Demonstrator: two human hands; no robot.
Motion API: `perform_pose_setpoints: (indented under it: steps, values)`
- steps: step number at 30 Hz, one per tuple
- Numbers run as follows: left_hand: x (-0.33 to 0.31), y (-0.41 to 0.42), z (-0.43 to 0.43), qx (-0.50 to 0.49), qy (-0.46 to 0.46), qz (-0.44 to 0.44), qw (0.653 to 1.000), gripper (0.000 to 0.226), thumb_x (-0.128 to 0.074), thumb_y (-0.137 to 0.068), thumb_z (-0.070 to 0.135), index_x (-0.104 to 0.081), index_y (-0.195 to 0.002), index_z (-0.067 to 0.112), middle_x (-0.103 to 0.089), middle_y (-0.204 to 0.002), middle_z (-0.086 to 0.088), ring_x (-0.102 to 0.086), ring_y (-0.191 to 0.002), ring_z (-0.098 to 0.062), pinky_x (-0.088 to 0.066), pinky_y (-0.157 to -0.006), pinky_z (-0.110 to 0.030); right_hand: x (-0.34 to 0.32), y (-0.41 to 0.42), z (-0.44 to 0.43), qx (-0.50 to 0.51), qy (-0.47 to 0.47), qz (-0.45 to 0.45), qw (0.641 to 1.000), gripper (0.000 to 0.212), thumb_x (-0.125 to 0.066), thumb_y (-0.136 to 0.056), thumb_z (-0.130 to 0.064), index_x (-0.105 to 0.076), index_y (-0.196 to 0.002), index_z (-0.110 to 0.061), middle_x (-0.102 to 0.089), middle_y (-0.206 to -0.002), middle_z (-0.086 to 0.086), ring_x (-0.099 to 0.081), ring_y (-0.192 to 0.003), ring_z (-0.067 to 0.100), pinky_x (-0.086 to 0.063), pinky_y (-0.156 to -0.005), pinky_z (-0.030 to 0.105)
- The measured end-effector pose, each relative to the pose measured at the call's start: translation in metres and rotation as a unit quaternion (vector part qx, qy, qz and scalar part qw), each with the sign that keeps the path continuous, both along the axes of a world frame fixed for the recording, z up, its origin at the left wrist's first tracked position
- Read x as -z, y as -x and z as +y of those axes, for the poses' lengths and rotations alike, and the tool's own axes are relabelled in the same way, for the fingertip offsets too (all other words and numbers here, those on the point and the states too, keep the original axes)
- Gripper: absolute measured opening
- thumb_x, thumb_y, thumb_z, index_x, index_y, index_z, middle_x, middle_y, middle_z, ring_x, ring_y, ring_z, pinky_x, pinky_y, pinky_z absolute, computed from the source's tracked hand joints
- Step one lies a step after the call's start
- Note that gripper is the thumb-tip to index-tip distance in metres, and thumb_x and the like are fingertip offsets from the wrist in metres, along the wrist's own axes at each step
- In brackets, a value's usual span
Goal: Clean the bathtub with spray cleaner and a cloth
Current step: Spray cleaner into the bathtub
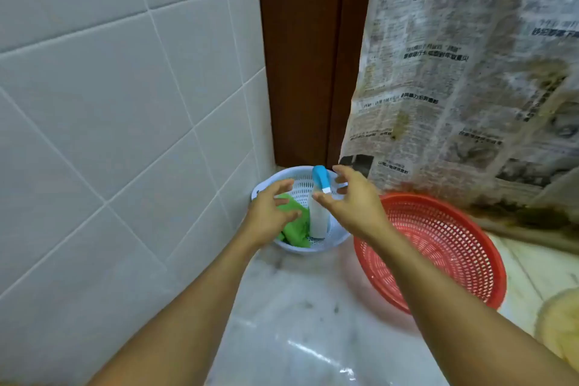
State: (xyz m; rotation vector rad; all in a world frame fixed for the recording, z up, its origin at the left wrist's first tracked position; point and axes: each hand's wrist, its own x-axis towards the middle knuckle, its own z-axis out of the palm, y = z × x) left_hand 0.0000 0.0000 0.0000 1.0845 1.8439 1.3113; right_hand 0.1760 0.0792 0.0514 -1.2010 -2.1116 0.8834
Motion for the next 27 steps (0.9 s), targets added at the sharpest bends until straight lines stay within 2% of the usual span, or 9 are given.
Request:
perform_pose_setpoints:
  steps: [2, 6, 9, 12, 13, 16, 19, 23, 27]
  values:
    - [0.004, 0.006, 0.019, 0.04, 0.024, 0.003, 0.999, 0.073, -0.084, -0.078, -0.003, -0.056, -0.141, 0.021, -0.061, -0.138, 0.003, -0.064, -0.117, -0.017, -0.056, -0.088, -0.02, 0.002, 0.018, 0.008, 0.015, -0.018, -0.019, 1.0, 0.073, -0.083, -0.081, -0.043, -0.054, -0.142, -0.017, -0.061, -0.132, 0.006, -0.062, -0.113, 0.022, -0.052, -0.1, 0.04]
    - [0.019, 0.012, 0.055, 0.099, 0.056, 0.014, 0.993, 0.08, -0.087, -0.076, 0.0, -0.053, -0.146, 0.019, -0.059, -0.141, 0.006, -0.061, -0.125, -0.015, -0.057, -0.101, -0.043, 0.009, 0.029, 0.026, 0.029, -0.038, -0.021, 0.999, 0.046, -0.078, -0.087, -0.027, -0.067, -0.13, -0.019, -0.071, -0.119, 0.001, -0.067, -0.104, 0.016, -0.049, -0.091, 0.024]
    - [0.024, 0.016, 0.07, 0.142, 0.069, 0.045, 0.986, 0.085, -0.088, -0.076, 0.006, -0.049, -0.15, 0.02, -0.055, -0.145, 0.011, -0.055, -0.13, -0.009, -0.049, -0.109, -0.034, 0.011, 0.016, 0.043, 0.021, 0.01, -0.006, 1.0, 0.041, -0.079, -0.087, -0.025, -0.07, -0.128, -0.026, -0.074, -0.115, -0.008, -0.07, -0.096, 0.009, -0.056, -0.09, 0.03]
    - [0.026, 0.016, 0.077, 0.196, 0.089, 0.083, 0.973, 0.087, -0.086, -0.079, 0.008, -0.043, -0.154, 0.022, -0.051, -0.142, 0.016, -0.046, -0.132, -0.004, -0.037, -0.106, -0.02, 0.009, 0.004, 0.055, 0.014, 0.067, 0.035, 0.997, 0.036, -0.081, -0.087, -0.018, -0.072, -0.122, -0.023, -0.074, -0.109, -0.009, -0.072, -0.086, 0.008, -0.059, -0.068, 0.021]
    - [0.027, 0.015, 0.077, 0.207, 0.095, 0.093, 0.969, 0.086, -0.086, -0.08, 0.008, -0.044, -0.154, 0.022, -0.052, -0.139, 0.016, -0.048, -0.13, -0.004, -0.036, -0.104, -0.019, 0.007, 0.001, 0.057, 0.007, 0.086, 0.054, 0.995, 0.035, -0.08, -0.087, -0.014, -0.072, -0.121, -0.021, -0.074, -0.108, -0.007, -0.072, -0.088, 0.008, -0.06, -0.068, 0.021]
    - [0.023, 0.009, 0.076, 0.206, 0.092, 0.108, 0.968, 0.076, -0.085, -0.08, 0.01, -0.051, -0.146, 0.023, -0.061, -0.13, 0.014, -0.056, -0.121, -0.008, -0.043, -0.104, -0.025, -0.003, -0.003, 0.06, -0.031, 0.097, 0.071, 0.992, 0.031, -0.077, -0.088, -0.006, -0.073, -0.117, -0.018, -0.073, -0.103, -0.009, -0.069, -0.086, -0.005, -0.057, -0.076, 0.019]
    - [0.017, 0.006, 0.073, 0.195, 0.081, 0.096, 0.973, 0.072, -0.09, -0.076, 0.017, -0.056, -0.14, 0.023, -0.066, -0.124, 0.009, -0.062, -0.113, -0.01, -0.05, -0.102, -0.03, -0.021, -0.006, 0.058, -0.057, 0.12, 0.099, 0.986, 0.027, -0.073, -0.09, -0.002, -0.073, -0.114, -0.014, -0.069, -0.088, -0.008, -0.063, -0.061, -0.009, -0.048, -0.06, 0.008]
    - [-0.003, -0.002, 0.057, 0.183, 0.048, 0.061, 0.98, 0.067, -0.092, -0.073, 0.033, -0.06, -0.132, 0.031, -0.07, -0.119, 0.013, -0.067, -0.108, -0.006, -0.056, -0.096, -0.032, -0.051, -0.017, 0.056, -0.052, 0.148, 0.213, 0.964, 0.028, -0.077, -0.085, -0.003, -0.074, -0.109, -0.016, -0.076, -0.1, 0.003, -0.073, -0.09, 0.017, -0.06, -0.08, 0.026]
    - [-0.034, -0.025, 0.027, 0.113, -0.004, 0.052, 0.992, 0.058, -0.093, -0.072, 0.031, -0.065, -0.123, 0.037, -0.072, -0.11, 0.017, -0.067, -0.098, 0.0, -0.056, -0.083, -0.019, -0.067, -0.027, 0.042, 0.02, 0.145, 0.314, 0.938, 0.045, -0.079, -0.085, -0.01, -0.064, -0.127, -0.013, -0.072, -0.099, 0.002, -0.073, -0.09, 0.013, -0.06, -0.082, 0.028]
